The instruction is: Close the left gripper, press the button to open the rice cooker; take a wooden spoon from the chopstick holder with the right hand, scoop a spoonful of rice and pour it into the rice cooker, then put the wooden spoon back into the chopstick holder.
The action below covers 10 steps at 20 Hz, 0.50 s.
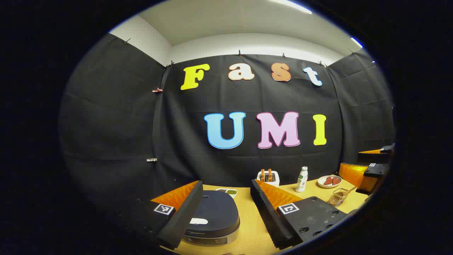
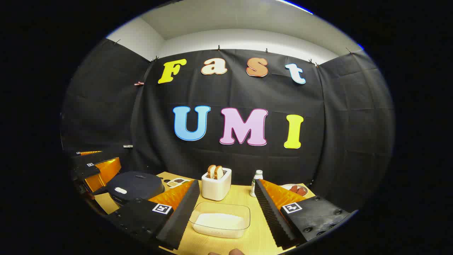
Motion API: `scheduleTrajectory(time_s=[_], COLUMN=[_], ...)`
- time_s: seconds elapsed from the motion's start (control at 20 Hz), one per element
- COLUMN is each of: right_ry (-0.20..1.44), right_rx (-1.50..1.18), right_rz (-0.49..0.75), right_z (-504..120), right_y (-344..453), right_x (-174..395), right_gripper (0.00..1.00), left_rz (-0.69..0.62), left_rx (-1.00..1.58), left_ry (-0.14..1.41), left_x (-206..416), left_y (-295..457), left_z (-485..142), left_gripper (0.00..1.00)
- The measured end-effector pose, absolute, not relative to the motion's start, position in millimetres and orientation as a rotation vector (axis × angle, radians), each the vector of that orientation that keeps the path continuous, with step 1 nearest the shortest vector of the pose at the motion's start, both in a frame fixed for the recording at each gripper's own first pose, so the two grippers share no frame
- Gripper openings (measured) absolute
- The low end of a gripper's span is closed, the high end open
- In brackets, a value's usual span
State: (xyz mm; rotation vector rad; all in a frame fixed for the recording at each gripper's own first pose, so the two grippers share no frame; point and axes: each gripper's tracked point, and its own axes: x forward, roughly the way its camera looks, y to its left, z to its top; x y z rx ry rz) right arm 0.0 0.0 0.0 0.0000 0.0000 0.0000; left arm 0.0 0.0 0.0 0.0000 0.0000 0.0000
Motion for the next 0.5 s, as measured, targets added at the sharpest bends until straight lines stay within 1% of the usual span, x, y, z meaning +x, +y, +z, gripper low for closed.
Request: scheduleTrajectory(time_s=[0.2,0.5], right_ry=[-0.023,-0.034], right_rx=[-0.005,-0.006], right_rz=[0.032,0.038], right_z=[8.0,11.4], right_y=[5.6,7.5], right_x=[1.4,-1.7], right_gripper=[0.97,0.96], left_rz=[0.010,0.017], left_rx=[-0.007,-0.001], left_ry=[0.000,-0.006], left_x=[-4.3,-4.9], left_y=[-4.1,-0.5], left_z=[1.0,1.5], left_gripper=[0.92,0.92])
